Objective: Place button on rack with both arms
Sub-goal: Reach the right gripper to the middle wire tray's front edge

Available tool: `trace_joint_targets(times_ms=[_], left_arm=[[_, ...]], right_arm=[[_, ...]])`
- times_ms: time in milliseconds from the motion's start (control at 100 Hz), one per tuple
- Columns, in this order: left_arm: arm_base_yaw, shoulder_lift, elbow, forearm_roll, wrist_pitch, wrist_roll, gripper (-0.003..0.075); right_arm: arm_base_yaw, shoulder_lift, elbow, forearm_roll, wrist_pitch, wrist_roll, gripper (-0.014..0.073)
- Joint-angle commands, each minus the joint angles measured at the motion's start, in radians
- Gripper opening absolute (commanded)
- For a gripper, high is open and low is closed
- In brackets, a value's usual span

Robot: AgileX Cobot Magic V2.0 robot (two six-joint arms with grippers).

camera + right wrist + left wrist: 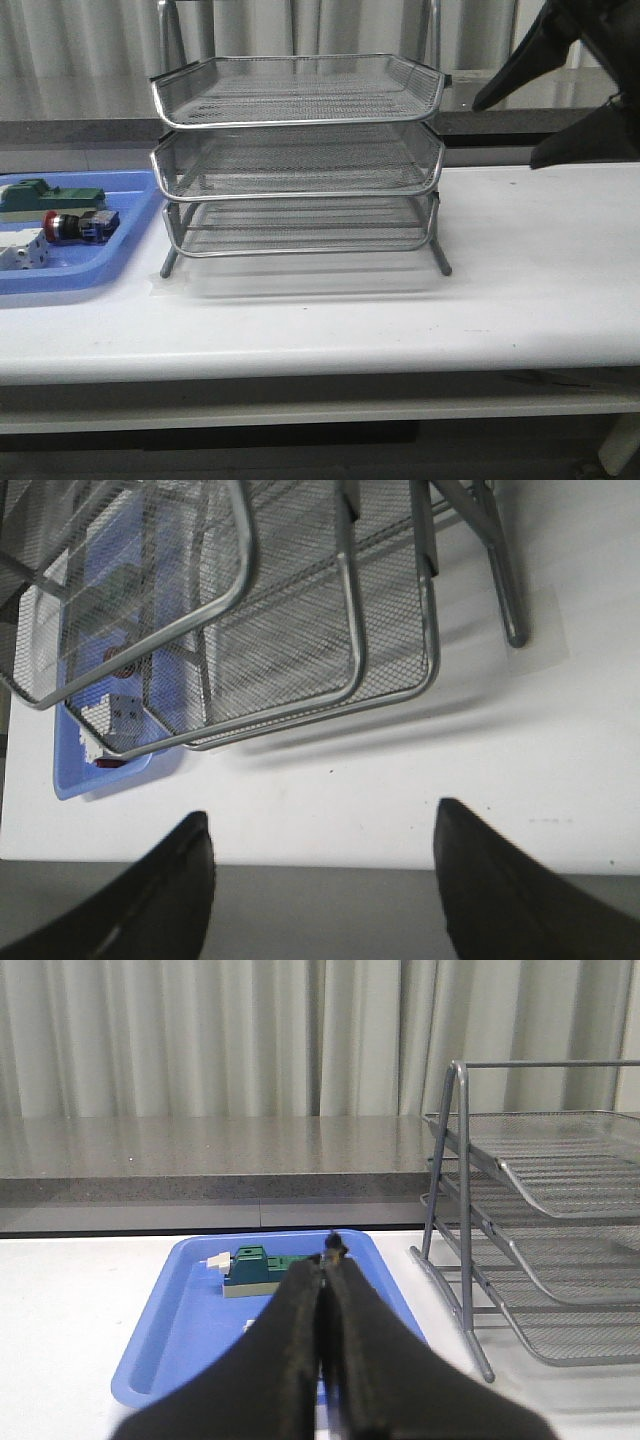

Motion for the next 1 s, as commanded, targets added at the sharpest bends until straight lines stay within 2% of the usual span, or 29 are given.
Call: trace_joint_targets(times_ms=[0,150,290,880,990], left_arm=[[0.002,-0.032,0.055,-0.009,-0.075,-0.006,-0.0021],[0.002,-0.032,0.055,-0.009,-0.075,-0.006,-0.0021],[0.002,-0.032,0.055,-0.009,-0.075,-0.006,-0.0021],[0.002,-0.032,0.055,-0.009,-0.075,-0.006,-0.0021],[0.002,-0.032,0.055,-0.009,-0.075,-0.006,-0.0021]], right_arm=[[-0.003,0.033,-0.039,0.147,-0.004,-0.113,0.0485],[-0.002,0.122,-0.074,0.279,0.041,-0.22,0.0485],[0.013,0.182,-0.111,0.336,0.048,-0.272,0.0485],[0.096,0.358,-0.269,0.359,0.028,-0.275,0.0485],[0.096,0.362,-0.269,0.36,0.022,-0.275,0.0405]])
